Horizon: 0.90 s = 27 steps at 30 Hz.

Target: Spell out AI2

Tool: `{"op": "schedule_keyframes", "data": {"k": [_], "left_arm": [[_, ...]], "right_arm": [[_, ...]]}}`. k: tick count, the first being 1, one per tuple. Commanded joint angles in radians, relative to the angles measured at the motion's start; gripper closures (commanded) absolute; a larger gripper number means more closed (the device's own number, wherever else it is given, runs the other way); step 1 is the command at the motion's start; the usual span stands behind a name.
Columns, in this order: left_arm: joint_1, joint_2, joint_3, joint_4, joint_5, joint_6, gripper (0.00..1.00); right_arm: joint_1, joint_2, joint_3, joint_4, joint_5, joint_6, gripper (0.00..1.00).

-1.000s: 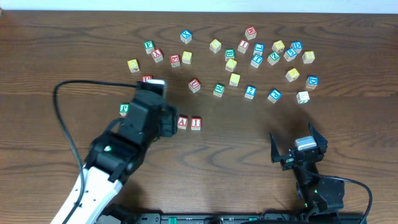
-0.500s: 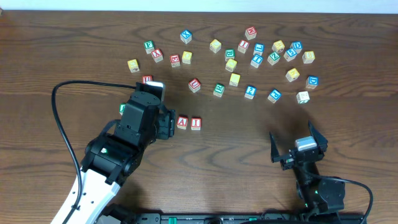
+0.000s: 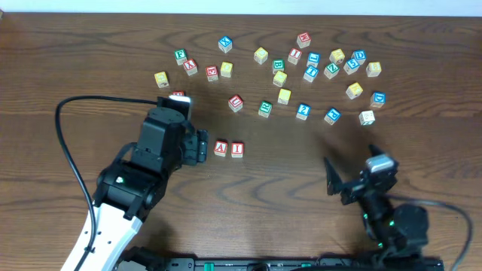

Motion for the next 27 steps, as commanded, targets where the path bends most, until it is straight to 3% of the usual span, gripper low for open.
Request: {"op": "schedule_keyframes", "data": {"k": [1, 2, 4, 7, 11, 18, 27], "left_arm": [[0.033, -0.001, 0.006, 0.001, 0.014, 0.013, 0.1], [0.041, -0.001, 0.006, 0.001, 0.024, 0.013, 0.03], [0.054, -0.001, 0.006, 0.0, 0.029, 0.009, 0.03], [0.068, -0.001, 0.006, -0.001, 0.029, 0.01, 0.02], [0.072, -0.001, 0.006, -0.005, 0.029, 0.01, 0.02], [0.072, -0.001, 0.006, -0.004, 0.028, 0.01, 0.02], [0.072, -0.001, 0.006, 0.003, 0.027, 0.01, 0.02]], "right_arm": [[-0.01, 0.219, 0.248, -0.04, -0.001, 0.035, 0.01], [-0.01, 0.29, 0.322, -0.074, -0.001, 0.035, 0.01], [-0.01, 0.467, 0.519, -0.208, -0.005, 0.035, 0.01], [-0.005, 0.769, 0.882, -0.547, -0.022, 0.036, 0.01], [-0.005, 1.009, 1.152, -0.784, -0.061, 0.036, 0.01], [-0.001, 1.236, 1.283, -0.773, -0.08, 0.077, 0.01], [0.108, 1.492, 1.499, -1.047, 0.319, 0.293, 0.01]]}}
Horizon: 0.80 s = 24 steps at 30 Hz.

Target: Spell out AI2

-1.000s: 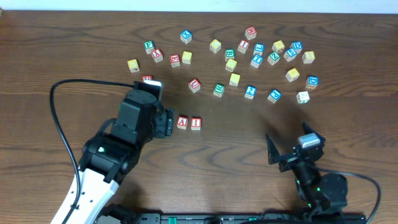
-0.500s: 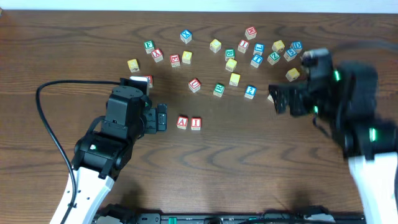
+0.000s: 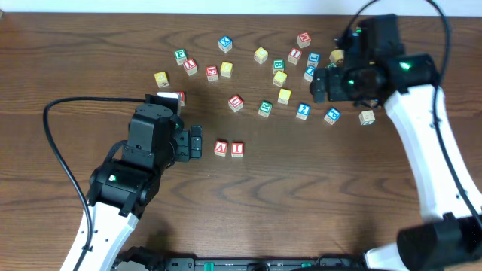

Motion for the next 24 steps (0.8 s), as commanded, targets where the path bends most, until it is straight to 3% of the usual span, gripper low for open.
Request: {"op": "schedule_keyframes", "data": {"k": [1, 10, 18, 24], "left_arm": [[0.005, -0.001, 0.007, 0.002, 0.0, 0.01, 0.02], [0.068, 0.023, 0.007, 0.003, 0.0, 0.073, 0.02], [0.285, 0.114, 0.007, 0.021, 0.315, 0.193, 0.02], [0.344, 0.159, 0.007, 0.008, 0.353, 0.253, 0.02]], "right_arm": [[0.052, 0.079, 0.082, -0.062, 0.227, 0.143, 0.01], [0.132, 0.178, 0.18, -0.056, 0.243, 0.195, 0.01], [0.166, 0.169, 0.225, 0.03, 0.151, 0.179, 0.01], [0.166, 0.17, 0.225, 0.056, 0.12, 0.193, 0.01]]}}
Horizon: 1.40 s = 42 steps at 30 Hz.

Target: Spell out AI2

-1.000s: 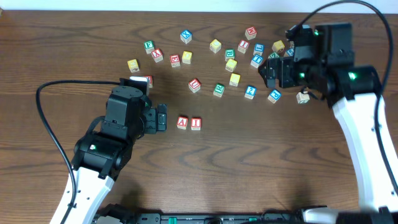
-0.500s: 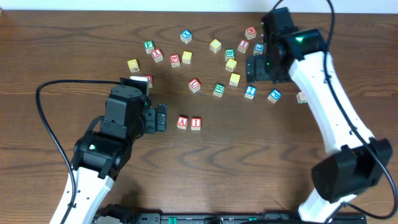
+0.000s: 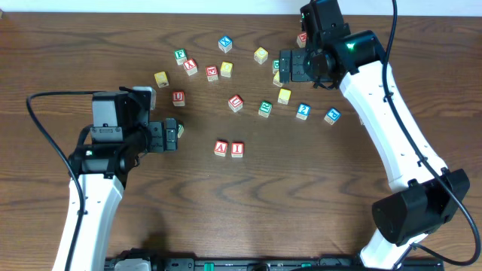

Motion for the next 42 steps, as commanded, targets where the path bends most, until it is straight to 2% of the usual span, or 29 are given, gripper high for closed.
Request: {"op": "schedule_keyframes", "data": {"k": [1, 7, 20, 42], "left_arm": [[0.017, 0.019, 0.007, -0.002, 0.067, 0.06, 0.02], [0.017, 0.02, 0.007, -0.002, 0.047, 0.059, 0.02], [0.017, 0.02, 0.007, -0.044, 0.044, 0.059, 0.02], [0.017, 0.02, 0.007, -0.044, 0.044, 0.059, 0.02]], "right_arm": [[0.005, -0.013, 0.018, -0.005, -0.02, 0.034, 0.01], [0.017, -0.013, 0.018, -0.056, 0.135, 0.137, 0.06], [0.088, 0.024, 0.016, -0.05, 0.241, 0.261, 0.08], [0.088, 0.281, 0.016, -0.047, 0.196, 0.346, 0.13]]}}
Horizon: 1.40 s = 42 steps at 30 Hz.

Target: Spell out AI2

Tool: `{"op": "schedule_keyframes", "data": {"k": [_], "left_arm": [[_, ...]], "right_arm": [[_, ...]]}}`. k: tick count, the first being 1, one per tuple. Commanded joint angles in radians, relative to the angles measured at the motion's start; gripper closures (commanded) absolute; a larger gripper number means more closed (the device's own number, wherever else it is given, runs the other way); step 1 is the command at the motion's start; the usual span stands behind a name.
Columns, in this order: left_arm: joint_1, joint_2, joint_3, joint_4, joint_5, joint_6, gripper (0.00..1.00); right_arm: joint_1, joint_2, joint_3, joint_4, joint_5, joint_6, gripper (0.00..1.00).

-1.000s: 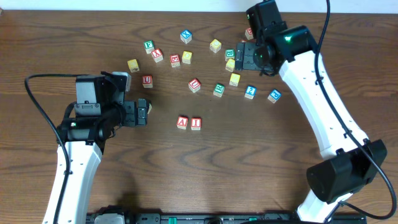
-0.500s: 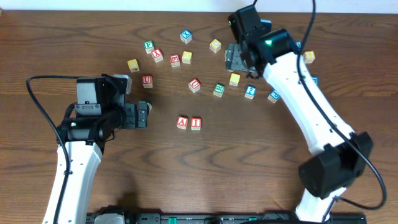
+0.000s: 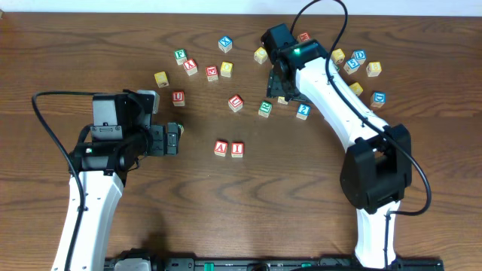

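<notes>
Two red-lettered blocks, A (image 3: 221,147) and I (image 3: 237,148), sit side by side at mid-table. A blue block (image 3: 303,111) whose mark looks like a 2 lies to the upper right of them. My right gripper (image 3: 277,90) hangs over the loose blocks between a green block (image 3: 265,108) and a partly hidden yellow block (image 3: 284,98); its jaws look open and hold nothing that I can see. My left gripper (image 3: 178,138) is open and empty, well to the left of the A.
Several loose letter blocks are scattered across the back of the table, from a yellow one (image 3: 161,78) at the left to a blue one (image 3: 378,98) at the right. A red-and-white block (image 3: 236,102) lies above the A and I pair.
My right gripper has moved left and toward the front, from the back blocks to the spot by the green and yellow blocks. The left arm has barely moved. A and I are unchanged.
My left gripper first stood just left of the A and I pair, and the right arm was folded at the front right. Then the left had drawn back leftward and the right reached the back-right cluster. It was later farther left, and now hangs lower among the blocks.
</notes>
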Motion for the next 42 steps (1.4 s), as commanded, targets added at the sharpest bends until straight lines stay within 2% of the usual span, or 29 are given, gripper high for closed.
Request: {"op": "schedule_keyframes", "data": {"k": [1, 20, 34, 42], "left_arm": [[0.005, 0.003, 0.007, -0.004, 0.005, 0.017, 0.02], [0.005, 0.003, 0.007, -0.004, 0.005, 0.017, 0.02], [0.005, 0.003, 0.007, -0.004, 0.005, 0.017, 0.02], [0.005, 0.003, 0.007, -0.004, 0.005, 0.017, 0.02]], "right_arm": [[0.003, 0.011, 0.014, -0.012, -0.019, 0.023, 0.12], [-0.095, 0.011, 0.008, 0.0, -0.214, -0.115, 0.17], [-0.087, 0.01, -0.172, 0.114, -0.214, -0.128, 0.21], [-0.087, 0.01, -0.179, 0.122, -0.193, -0.124, 0.22]]}}
